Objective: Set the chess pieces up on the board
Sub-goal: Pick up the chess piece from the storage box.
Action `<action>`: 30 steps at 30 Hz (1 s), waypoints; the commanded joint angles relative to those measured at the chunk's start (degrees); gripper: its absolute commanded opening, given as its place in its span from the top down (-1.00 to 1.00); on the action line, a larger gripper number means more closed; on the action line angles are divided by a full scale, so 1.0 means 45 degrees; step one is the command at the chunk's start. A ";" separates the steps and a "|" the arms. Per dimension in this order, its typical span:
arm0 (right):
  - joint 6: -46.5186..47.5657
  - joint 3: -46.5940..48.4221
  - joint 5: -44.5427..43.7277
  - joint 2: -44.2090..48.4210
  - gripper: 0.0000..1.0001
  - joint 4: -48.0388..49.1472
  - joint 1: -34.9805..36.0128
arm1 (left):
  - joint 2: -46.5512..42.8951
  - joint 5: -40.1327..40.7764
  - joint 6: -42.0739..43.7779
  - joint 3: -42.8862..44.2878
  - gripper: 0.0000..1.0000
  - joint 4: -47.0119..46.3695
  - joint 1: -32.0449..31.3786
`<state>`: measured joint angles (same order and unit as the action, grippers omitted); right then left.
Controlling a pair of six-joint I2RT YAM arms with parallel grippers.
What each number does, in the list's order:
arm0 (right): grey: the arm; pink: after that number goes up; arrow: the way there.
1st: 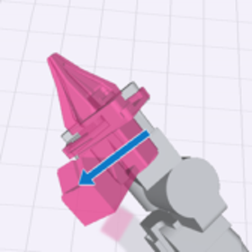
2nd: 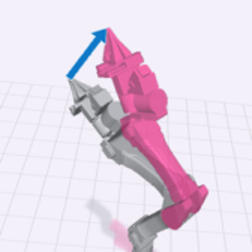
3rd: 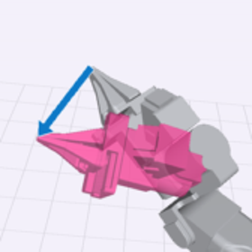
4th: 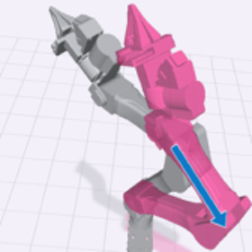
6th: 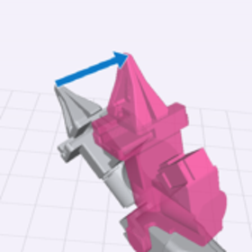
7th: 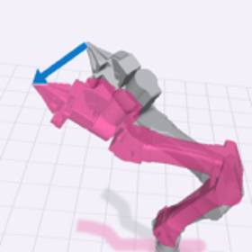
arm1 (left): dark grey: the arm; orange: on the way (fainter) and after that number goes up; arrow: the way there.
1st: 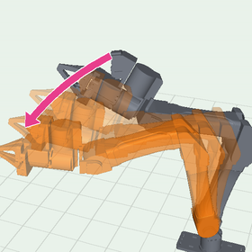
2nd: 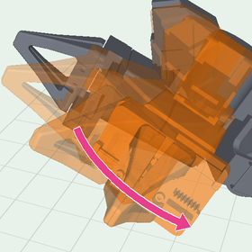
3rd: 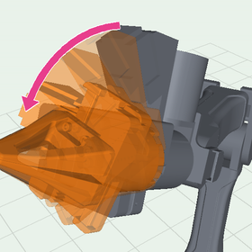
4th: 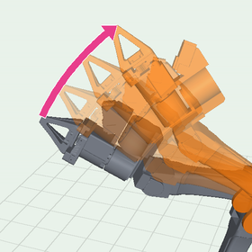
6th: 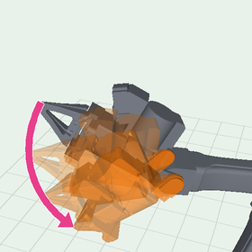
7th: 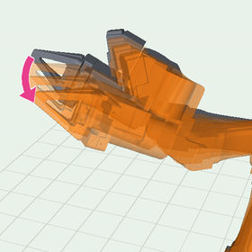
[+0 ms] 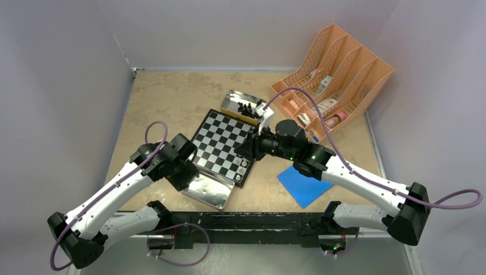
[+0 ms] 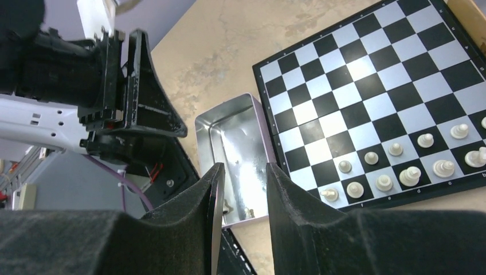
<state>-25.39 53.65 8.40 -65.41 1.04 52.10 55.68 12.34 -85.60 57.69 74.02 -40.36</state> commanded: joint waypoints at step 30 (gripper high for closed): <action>0.0256 0.3409 -0.0496 -0.3381 0.35 -0.2624 0.1246 | -0.1720 -0.0574 -0.6506 -0.4467 0.13 -0.0188 0.0015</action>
<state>-23.53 63.81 8.62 -77.36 -8.16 54.41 49.04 7.70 -110.65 38.65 73.60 -40.36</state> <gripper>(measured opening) 0.330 0.427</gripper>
